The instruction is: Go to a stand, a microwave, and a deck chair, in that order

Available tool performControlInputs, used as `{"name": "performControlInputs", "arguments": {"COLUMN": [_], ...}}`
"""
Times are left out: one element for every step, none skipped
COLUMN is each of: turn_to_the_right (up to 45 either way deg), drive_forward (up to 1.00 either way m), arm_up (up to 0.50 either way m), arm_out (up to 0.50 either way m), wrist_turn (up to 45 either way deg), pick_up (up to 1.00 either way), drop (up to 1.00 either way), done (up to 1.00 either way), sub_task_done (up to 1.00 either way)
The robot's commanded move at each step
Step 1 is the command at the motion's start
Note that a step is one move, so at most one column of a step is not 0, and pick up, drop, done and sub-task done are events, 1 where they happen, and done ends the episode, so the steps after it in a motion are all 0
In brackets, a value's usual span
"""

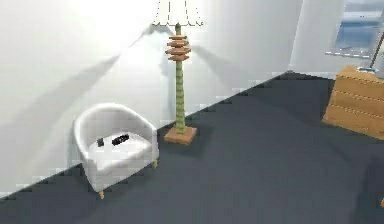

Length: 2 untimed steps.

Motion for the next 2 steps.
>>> {"name": "performControlInputs", "arguments": {"turn_to_the_right": [0.0,27.0], "drive_forward": [0.30,0.00], "arm_up": [0.00,0.00], "arm_out": [0.00,0.00], "wrist_turn": [0.0,0.0], "pick_up": [0.00,0.00], "drop": [0.00,0.00], "done": [0.00,0.00], "sub_task_done": [0.00,0.00]}}
